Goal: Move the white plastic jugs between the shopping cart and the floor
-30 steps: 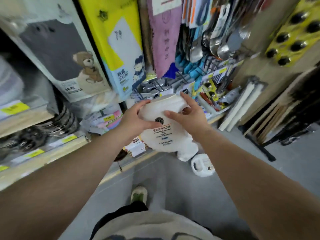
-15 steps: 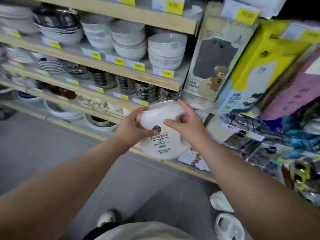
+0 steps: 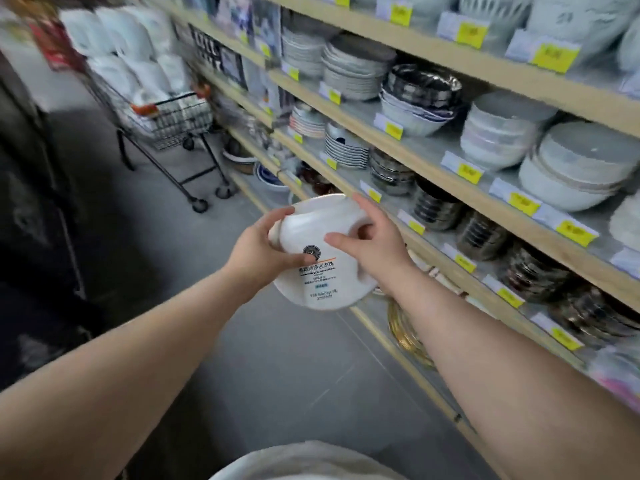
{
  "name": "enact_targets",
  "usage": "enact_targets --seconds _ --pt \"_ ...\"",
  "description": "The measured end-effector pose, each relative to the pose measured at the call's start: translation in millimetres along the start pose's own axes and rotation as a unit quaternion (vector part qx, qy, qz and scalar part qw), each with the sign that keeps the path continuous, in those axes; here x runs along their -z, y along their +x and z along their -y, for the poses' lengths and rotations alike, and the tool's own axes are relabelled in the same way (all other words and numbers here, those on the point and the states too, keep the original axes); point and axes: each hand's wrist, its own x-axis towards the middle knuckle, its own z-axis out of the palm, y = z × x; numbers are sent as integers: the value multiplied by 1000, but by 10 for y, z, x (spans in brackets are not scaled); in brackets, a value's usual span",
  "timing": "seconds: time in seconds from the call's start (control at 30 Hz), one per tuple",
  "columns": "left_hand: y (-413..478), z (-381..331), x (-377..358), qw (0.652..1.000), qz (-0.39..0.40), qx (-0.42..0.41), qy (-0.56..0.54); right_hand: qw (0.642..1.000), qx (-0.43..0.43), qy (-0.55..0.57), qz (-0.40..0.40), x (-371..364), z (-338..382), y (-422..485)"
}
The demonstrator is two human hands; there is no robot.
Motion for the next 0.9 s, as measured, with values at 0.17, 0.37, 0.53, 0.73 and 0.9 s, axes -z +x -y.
enact_targets --seconds 0.17,0.37,0.53,0.73,0.9 --pt "332 152 944 996 -92 8 7 995 36 -13 90 -946 330 709" --pt "951 338 1788 978 -204 32 6 979 64 -11 195 -1950 573 1738" --pt "1632 399 2416 959 -282 41 7 958 94 -3 272 -2724 837 2704" --pt "2359 347 3143 931 -362 46 -15 927 120 -9 355 -3592 1271 3723" --pt "2906 438 3854 917 -393 59 -18 914 132 -13 384 -4382 1526 4371"
